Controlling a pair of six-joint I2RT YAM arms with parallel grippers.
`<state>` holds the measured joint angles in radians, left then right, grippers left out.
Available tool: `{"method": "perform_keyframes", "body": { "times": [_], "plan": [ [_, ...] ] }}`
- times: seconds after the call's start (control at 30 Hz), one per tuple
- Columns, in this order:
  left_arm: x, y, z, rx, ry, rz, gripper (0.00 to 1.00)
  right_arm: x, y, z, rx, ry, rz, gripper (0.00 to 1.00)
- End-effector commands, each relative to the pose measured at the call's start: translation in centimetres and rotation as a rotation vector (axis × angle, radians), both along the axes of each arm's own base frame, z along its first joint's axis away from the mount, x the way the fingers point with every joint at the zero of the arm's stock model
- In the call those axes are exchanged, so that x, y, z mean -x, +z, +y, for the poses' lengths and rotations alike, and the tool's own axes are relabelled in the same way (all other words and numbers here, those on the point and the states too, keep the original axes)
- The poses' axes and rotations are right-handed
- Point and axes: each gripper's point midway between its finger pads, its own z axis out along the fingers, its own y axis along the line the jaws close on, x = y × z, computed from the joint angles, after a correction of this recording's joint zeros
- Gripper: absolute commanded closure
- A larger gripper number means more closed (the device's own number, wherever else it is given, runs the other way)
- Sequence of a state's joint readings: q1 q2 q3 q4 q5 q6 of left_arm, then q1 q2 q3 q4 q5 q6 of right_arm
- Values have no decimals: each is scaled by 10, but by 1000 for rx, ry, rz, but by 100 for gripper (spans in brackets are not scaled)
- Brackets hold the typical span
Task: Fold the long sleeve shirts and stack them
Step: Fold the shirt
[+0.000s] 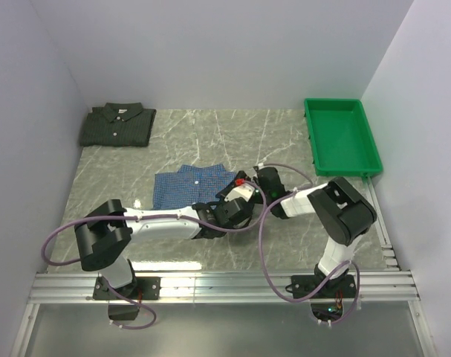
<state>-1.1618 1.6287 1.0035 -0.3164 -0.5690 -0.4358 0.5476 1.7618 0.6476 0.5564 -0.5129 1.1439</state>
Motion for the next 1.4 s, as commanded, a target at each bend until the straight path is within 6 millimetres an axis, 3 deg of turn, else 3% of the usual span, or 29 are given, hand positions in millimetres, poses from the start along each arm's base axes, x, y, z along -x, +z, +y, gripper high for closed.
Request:
{"method": "perform_keyframes", "body": {
  "times": [0.0, 0.27, 0.37, 0.47, 0.5, 0.63, 0.73, 0.77, 0.83, 0.87, 0.97, 1.07, 1.13, 1.17, 1.23, 1.27, 1.3, 1.33, 1.37],
  "plan": [
    [1, 24, -23, 150, -14, 9, 99, 2, -7, 16, -6, 13, 7, 7],
    [13, 15, -29, 214, -16, 81, 100, -7, -20, 21, 16, 9, -12, 21],
    [18, 18, -33, 262, -11, 108, 99, -6, -23, 21, 19, 5, -2, 34],
    [19, 25, -35, 283, -4, 112, 100, -6, -25, 18, 20, 0, -5, 51],
    [19, 26, -35, 286, -3, 114, 99, -5, -25, 17, 23, -1, -7, 63],
    [22, 35, -42, 312, -4, 139, 96, -7, -25, 5, 57, -15, -30, 92],
    [20, 42, -41, 317, 42, 155, 80, -6, -24, -2, 115, 13, -50, 100],
    [22, 41, -36, 303, 64, 172, 65, -10, -20, -3, 129, 21, -64, 100],
    [17, 54, -33, 319, 97, 162, 47, -5, -22, -15, 209, 59, -81, 100],
    [17, 57, -27, 316, 117, 171, 35, -11, -19, -19, 239, 58, -100, 100],
    [8, 84, -13, 383, 154, 159, 19, -8, -18, -35, 338, 125, -111, 100],
    [-7, 105, 15, 445, 211, 151, 14, -8, -16, -63, 451, 171, -100, 100],
    [-24, 115, 47, 470, 278, 130, 14, -9, -9, -90, 544, 180, -104, 100],
    [-30, 115, 60, 463, 299, 115, 14, -18, 3, -96, 572, 170, -132, 100],
    [-43, 114, 99, 442, 391, 86, 13, -22, 15, -131, 702, 151, -126, 100],
    [-48, 112, 113, 420, 419, 72, 12, -36, 40, -137, 734, 128, -171, 100],
    [-49, 110, 127, 414, 448, 62, 11, -29, 45, -153, 802, 138, -129, 100],
    [-56, 108, 147, 405, 502, 51, 11, -38, 56, -174, 906, 113, -155, 100],
    [-57, 106, 157, 400, 517, 48, 10, -54, 86, -184, 961, 66, -210, 100]
  ]
}}
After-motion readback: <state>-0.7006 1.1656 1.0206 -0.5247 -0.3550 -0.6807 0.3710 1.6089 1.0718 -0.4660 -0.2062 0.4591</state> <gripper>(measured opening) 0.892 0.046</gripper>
